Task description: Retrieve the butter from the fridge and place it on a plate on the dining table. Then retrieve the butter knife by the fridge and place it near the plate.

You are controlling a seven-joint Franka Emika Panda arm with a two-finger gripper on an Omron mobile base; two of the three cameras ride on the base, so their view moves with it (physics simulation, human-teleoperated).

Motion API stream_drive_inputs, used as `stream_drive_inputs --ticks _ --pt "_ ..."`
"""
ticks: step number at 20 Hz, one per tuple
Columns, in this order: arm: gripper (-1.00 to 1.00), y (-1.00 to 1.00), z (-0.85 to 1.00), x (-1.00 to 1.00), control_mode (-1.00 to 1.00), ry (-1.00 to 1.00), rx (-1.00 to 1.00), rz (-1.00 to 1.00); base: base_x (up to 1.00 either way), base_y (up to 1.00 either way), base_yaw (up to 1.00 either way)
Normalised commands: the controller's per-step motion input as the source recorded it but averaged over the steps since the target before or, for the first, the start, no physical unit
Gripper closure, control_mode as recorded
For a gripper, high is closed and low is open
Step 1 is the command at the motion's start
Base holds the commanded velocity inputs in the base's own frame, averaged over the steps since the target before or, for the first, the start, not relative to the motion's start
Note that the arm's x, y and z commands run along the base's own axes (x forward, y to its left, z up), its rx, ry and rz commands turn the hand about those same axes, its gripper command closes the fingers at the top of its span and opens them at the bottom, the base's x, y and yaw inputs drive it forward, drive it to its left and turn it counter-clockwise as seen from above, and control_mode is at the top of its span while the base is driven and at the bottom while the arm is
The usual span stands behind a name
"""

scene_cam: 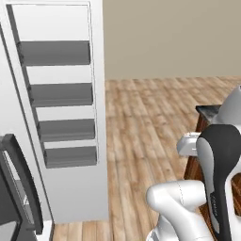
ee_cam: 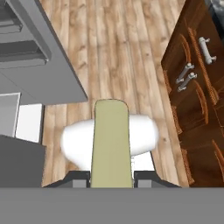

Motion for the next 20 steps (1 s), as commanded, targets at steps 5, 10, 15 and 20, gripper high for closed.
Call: stream_drive_inputs --ticks 5,10,15,20 --pt "1.0 0.0 0.0 0.0 1.0 0.0 0.0 0.0 0.0 -0.09 -0.37" --pt "1.0 0.0 0.0 0.0 1.0 0.0 0.0 0.0 0.0 -0.28 -0.17" --pt "1.0 0.0 0.0 0.0 1.0 0.0 0.0 0.0 0.0 -0.37 -0.02" --pt "1.0 0.0 0.0 0.0 1.0 0.0 0.0 0.0 0.04 -0.35 0.0"
